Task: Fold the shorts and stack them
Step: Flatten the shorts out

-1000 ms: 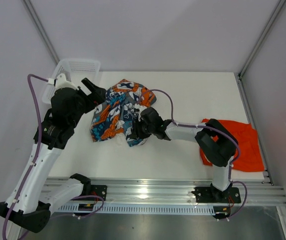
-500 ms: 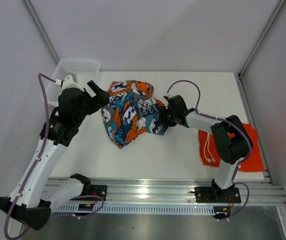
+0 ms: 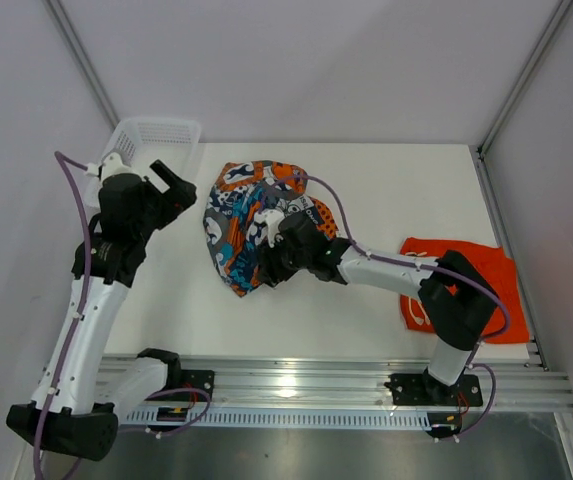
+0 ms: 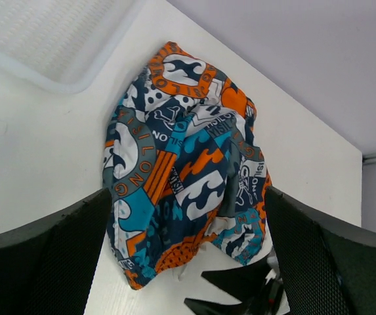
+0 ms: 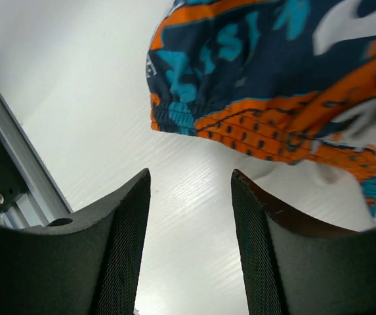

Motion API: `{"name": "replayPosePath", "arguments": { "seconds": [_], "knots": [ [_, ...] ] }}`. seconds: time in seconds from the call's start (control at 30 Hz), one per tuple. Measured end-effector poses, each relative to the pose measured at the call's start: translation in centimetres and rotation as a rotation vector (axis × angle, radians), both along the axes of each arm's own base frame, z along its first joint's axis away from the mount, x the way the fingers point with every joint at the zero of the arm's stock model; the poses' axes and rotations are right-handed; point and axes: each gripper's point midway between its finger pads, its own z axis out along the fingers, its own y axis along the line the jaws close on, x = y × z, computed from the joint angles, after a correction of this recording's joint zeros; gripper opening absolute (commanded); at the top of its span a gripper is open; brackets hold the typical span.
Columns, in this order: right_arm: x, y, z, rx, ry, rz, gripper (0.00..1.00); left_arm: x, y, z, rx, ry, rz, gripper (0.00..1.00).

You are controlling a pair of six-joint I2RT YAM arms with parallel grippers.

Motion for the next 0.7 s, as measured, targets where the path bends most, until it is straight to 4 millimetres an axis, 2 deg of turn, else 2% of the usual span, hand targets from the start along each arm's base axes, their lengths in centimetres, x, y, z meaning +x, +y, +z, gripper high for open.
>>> {"name": "replayPosePath", "arguments": {
  "seconds": [0.13,0.27,0.37,0.6,0.7],
  "knots": [
    [-1.8,2.3,-2.5,-0.049,0.008,0.044,0.54,-0.4,2.4,-1.6,-0.040,0.027,0.059,0.99],
    [-3.4,3.6,-4.7,-0.100,-0.005,0.062,0.55,-1.3,4.3,-2.9,-0.090,0.041,0.109,0.99],
    [-3.7,4.7,-4.9,-0.121,-0.044,0.055,0.57,-1.7,4.7,-2.7,-0.111,0.030,0.117,0.99],
    [-2.9,7.9,-3.5,-0.147,-0.180,0.020,0.59,-2.2,4.7,-2.0,-0.124,0.005,0.106,0.99],
    [-2.3,8.7,-4.1,-0.193,-0.227,0.010,0.59,-2.2,4.8,-2.0,-0.128,0.006,0.103,0.99]
  ]
}}
